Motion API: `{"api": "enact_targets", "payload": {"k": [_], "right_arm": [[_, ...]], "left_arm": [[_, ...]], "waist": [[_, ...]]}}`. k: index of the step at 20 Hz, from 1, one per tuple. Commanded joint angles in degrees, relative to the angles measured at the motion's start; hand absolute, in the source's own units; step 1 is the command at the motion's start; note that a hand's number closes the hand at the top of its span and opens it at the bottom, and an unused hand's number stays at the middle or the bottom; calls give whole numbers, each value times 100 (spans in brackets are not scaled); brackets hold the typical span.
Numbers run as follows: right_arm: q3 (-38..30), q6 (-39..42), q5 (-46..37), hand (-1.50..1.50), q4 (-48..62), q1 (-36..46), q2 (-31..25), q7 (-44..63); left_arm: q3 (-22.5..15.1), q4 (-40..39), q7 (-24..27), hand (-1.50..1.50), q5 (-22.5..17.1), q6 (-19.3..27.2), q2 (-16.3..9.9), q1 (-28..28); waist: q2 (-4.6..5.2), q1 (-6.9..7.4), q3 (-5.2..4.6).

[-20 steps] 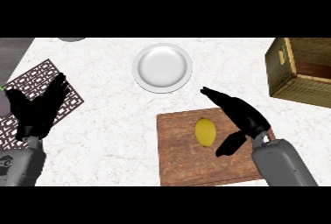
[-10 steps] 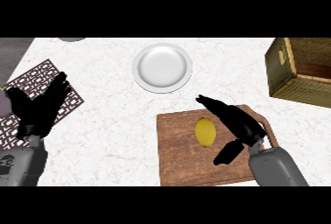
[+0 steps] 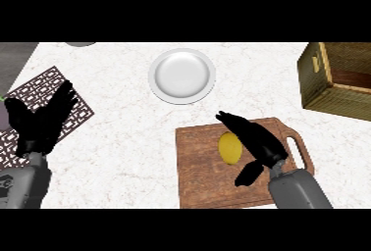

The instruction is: Pick the lemon from the cutting board and place it in the basket

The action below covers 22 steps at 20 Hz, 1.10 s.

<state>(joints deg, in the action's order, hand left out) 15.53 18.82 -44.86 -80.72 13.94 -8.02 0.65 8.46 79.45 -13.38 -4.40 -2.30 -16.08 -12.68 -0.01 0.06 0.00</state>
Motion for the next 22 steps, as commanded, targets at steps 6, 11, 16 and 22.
{"api": "enact_targets", "payload": {"k": [6,11,16,22], "right_arm": [[404,-560,-918,150,1143,397,301,-330],[307,-269,-966,150,514,-5,25,-611],[344,-332,-1170,150,820,127,272,-626],[751,526,-1066,150,-2799,-2212,-149,934]], "left_arm": [[172,-590,383,0,22,-261,-65,-210],[-70,550,-233,0,172,50,258,296],[194,54,96,0,66,-192,111,69],[212,250,-8,0,59,-166,61,304]], "waist": [[14,6,0],[-4,8,1],[2,3,0],[-71,-207,-9]]}}
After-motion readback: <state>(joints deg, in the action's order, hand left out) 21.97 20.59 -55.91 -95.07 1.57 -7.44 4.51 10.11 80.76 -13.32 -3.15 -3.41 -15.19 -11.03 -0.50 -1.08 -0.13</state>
